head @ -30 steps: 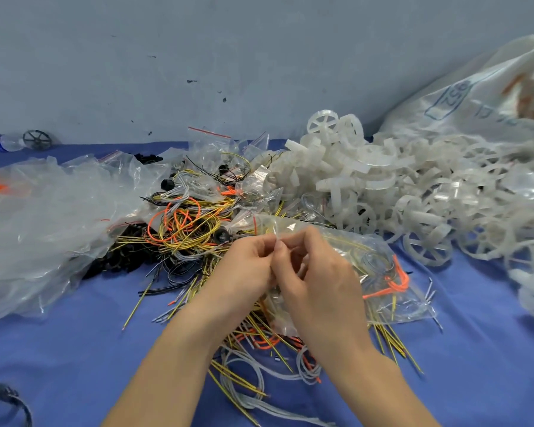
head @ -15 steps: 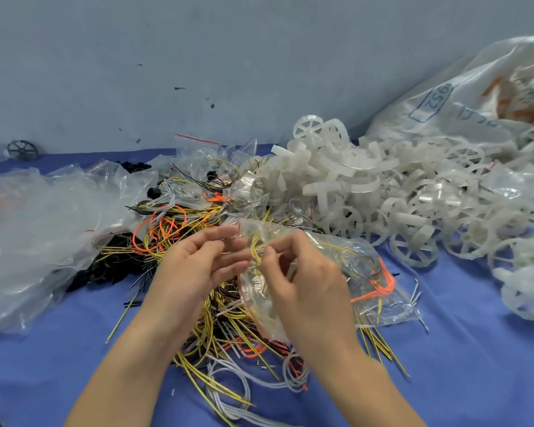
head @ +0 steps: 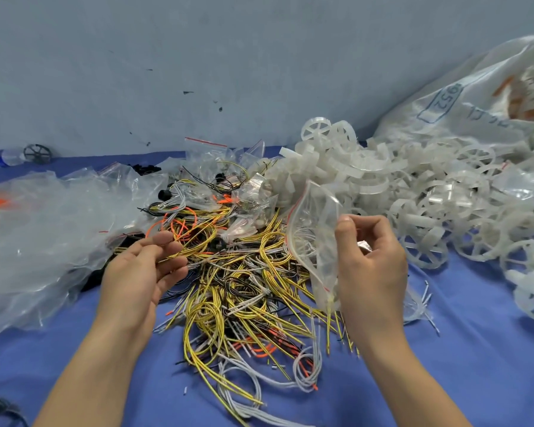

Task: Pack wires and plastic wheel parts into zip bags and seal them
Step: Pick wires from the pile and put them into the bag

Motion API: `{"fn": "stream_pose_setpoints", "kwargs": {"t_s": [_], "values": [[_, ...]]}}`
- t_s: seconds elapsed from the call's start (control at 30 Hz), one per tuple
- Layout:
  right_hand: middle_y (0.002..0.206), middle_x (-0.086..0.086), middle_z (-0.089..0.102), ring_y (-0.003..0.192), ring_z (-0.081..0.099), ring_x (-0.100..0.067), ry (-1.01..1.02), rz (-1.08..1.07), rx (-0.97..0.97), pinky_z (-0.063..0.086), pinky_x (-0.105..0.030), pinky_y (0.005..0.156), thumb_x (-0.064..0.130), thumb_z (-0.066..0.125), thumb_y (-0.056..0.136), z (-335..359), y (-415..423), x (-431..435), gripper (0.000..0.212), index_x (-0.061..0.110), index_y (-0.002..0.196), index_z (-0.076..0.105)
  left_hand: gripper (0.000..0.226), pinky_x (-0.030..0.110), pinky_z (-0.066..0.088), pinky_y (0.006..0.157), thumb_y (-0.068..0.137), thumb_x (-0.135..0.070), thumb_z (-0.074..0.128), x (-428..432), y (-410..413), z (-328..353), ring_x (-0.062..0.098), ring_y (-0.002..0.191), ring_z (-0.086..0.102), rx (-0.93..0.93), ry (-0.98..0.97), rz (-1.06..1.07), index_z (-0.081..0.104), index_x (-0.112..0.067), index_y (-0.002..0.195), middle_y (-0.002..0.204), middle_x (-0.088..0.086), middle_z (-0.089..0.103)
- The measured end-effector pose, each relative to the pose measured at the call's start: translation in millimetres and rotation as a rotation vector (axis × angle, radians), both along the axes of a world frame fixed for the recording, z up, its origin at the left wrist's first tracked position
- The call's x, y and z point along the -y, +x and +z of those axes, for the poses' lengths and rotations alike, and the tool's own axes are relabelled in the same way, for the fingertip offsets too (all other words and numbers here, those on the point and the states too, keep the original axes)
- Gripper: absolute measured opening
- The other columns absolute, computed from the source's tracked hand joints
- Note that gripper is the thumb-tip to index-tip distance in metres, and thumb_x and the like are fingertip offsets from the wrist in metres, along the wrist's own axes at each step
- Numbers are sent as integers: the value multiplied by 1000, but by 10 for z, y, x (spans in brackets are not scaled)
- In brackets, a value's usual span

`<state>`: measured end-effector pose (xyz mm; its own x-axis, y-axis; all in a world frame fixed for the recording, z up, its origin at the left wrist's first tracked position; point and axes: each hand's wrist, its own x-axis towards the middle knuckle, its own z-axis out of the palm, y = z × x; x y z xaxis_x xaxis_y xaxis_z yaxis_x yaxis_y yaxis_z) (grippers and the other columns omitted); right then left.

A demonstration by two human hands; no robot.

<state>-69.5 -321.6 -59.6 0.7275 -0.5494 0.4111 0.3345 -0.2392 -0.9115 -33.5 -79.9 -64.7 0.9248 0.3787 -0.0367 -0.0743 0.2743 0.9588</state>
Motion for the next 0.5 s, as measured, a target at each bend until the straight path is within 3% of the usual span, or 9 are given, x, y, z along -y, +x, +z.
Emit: {"fn": "stream_pose_setpoints", "kwargs": {"t_s": [0.13, 0.23, 0.3, 0.4, 0.5], "values": [[71, 17, 61, 51, 46, -9, 15, 23, -23, 42, -34, 52, 37, 59, 95, -3, 22, 2, 17, 31, 80, 60, 28, 21, 56, 52, 99, -4, 40, 150, 23, -7, 9, 60, 65, 25, 242, -17, 64, -19, 93, 85, 2, 68], [68, 18, 60, 50, 45, -6, 15, 57, -36, 40, -30, 53, 35, 59, 95, -41, 29, -25, 17, 29, 80, 60, 23, 27, 52, 56, 97, -12, 46, 358, 137, -19, 11, 66, 62, 196, 762, 3, 63, -28, 95, 87, -9, 71], [68, 18, 61, 50, 46, -4, -16, 69, -37, 39, -22, 51, 36, 60, 95, -65, 22, -55, 18, 29, 79, 59, 19, 27, 48, 68, 97, -21, 47, 480, 263, -53, 8, 82, 60, 285, 1097, 6, 62, -31, 105, 99, -14, 68], [71, 16, 63, 52, 49, -6, -78, 98, -68, 40, -26, 52, 40, 59, 94, -96, 8, -83, 19, 31, 78, 58, 35, 36, 39, 96, 97, -32, 48, 574, 484, -171, 19, 116, 48, 230, 1473, 8, 53, -23, 130, 126, -4, 59], [70, 14, 63, 53, 50, -8, -119, 166, -104, 40, -31, 55, 43, 58, 94, -114, 3, -91, 17, 33, 80, 57, 36, 39, 37, 95, 97, -37, 48, 581, 607, -243, 22, 118, 47, 135, 1606, 3, 52, -26, 131, 127, -3, 59]]}}
